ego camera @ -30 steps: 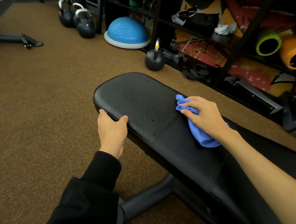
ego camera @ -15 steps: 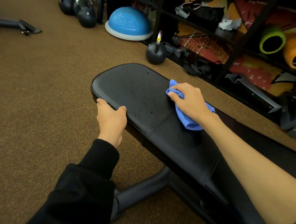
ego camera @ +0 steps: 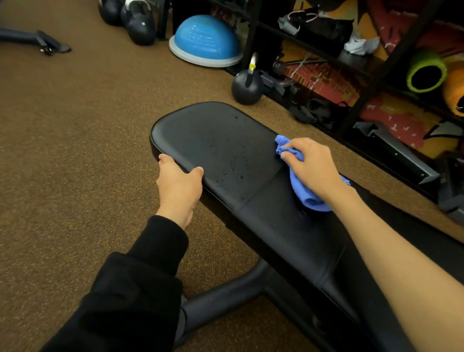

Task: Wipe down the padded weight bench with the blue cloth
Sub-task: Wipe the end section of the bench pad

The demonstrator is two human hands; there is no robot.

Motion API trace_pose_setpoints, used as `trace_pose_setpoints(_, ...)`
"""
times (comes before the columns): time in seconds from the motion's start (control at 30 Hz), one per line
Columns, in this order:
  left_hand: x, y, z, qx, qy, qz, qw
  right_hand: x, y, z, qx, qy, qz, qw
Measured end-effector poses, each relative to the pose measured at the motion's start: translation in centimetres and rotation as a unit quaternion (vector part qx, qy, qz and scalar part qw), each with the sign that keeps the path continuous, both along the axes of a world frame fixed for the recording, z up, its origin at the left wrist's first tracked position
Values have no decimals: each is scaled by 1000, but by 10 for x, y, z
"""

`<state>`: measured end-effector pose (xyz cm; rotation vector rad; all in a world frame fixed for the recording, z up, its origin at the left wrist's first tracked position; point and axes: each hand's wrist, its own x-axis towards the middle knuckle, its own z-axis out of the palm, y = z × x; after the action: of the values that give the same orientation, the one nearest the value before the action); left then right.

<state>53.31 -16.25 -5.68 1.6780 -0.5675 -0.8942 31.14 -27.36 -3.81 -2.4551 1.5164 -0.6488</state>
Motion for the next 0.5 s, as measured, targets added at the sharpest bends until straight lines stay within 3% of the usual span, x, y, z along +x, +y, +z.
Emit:
trace_pose_setpoints(0.2, 0, -3, -1, 20, -30, 2, 999, 20, 11, -12, -15, 19, -47, 999)
trace_pose_setpoints(0.5, 1, -2, -2, 23, -28, -4, 999, 30, 86, -8, -5, -46, 105, 993)
